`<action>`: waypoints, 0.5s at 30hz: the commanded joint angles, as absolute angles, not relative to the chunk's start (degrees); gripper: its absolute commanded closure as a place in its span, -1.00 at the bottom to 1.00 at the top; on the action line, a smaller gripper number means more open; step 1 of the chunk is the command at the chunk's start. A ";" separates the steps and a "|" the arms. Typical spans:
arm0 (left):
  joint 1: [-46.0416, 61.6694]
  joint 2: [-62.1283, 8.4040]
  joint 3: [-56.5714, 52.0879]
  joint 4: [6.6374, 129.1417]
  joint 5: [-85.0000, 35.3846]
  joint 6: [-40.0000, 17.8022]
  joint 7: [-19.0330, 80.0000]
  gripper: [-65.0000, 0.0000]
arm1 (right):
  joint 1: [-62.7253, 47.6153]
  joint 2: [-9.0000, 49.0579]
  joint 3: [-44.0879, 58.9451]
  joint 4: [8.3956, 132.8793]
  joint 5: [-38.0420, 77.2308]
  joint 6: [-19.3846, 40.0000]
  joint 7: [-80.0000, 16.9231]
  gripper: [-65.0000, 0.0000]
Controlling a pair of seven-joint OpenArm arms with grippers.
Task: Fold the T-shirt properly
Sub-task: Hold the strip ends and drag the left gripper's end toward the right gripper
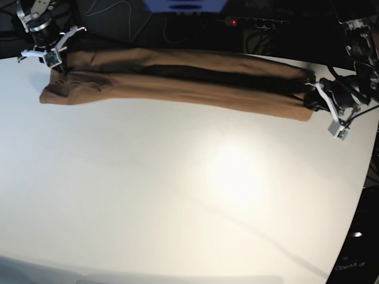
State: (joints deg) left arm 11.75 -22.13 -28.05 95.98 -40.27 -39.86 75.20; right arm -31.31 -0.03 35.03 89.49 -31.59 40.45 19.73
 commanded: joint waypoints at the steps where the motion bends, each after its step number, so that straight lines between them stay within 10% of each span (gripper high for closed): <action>1: 11.47 -22.20 -28.35 96.66 -40.57 -40.00 74.77 0.91 | -31.78 -0.13 35.38 90.15 -31.08 40.00 20.44 0.93; 15: 14.11 -20.09 -21.67 97.19 -34.51 -40.00 74.68 0.92 | -31.16 -2.42 35.30 90.24 -31.08 40.00 20.44 0.95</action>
State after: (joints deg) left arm 14.52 -19.18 -21.21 96.18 -33.80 -39.86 75.24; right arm -30.81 -2.83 35.03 89.67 -31.38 40.25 19.99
